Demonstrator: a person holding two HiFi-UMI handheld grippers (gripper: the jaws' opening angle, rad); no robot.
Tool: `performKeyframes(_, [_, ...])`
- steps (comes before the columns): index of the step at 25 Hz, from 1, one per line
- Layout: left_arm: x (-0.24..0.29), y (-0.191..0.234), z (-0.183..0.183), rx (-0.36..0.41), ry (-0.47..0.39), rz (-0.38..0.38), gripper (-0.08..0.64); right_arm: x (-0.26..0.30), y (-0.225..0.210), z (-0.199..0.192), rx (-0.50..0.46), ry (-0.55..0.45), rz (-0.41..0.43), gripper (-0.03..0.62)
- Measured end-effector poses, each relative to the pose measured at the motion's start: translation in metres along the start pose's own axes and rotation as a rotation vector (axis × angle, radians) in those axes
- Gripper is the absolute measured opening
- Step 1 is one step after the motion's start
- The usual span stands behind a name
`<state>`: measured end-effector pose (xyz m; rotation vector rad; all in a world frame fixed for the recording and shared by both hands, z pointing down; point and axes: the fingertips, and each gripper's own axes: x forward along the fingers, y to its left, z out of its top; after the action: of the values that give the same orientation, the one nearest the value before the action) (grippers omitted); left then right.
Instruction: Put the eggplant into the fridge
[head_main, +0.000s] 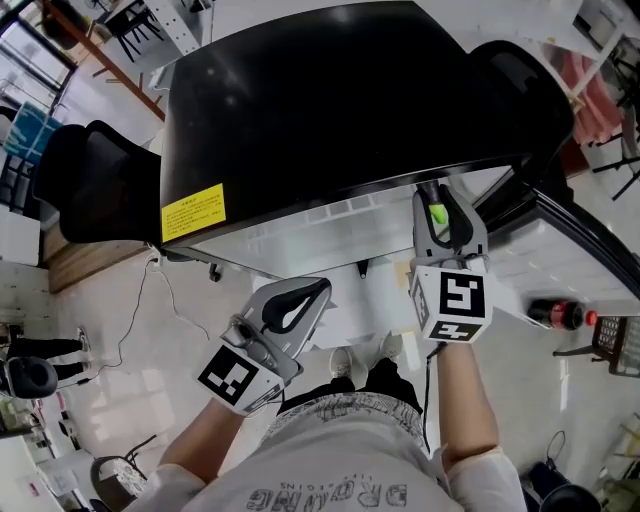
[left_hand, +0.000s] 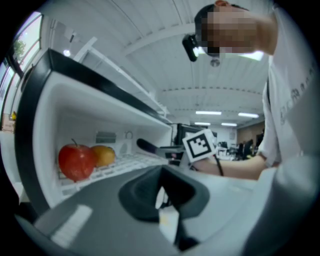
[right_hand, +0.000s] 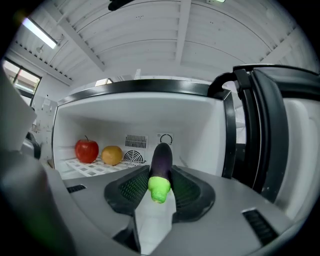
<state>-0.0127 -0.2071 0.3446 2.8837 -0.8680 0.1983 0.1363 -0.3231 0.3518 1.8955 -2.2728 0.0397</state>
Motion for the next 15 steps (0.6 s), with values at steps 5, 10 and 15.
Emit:
performKeyframes(5, [0.005,0.004,0.000,-0.007,0.004,0.007,0.008,0.015,0.000,-0.004,-0.021,0.011,-0.011,0.129])
performKeyframes(10, [0.009,0.008,-0.004,-0.018,0.005,0.016,0.008,0.027,0.000,-0.008,-0.048,0.027,-0.016,0.129])
performKeyframes(15, [0.012,0.013,-0.005,-0.033,0.006,0.022,0.008,0.039,-0.003,-0.011,-0.087,0.051,-0.041,0.129])
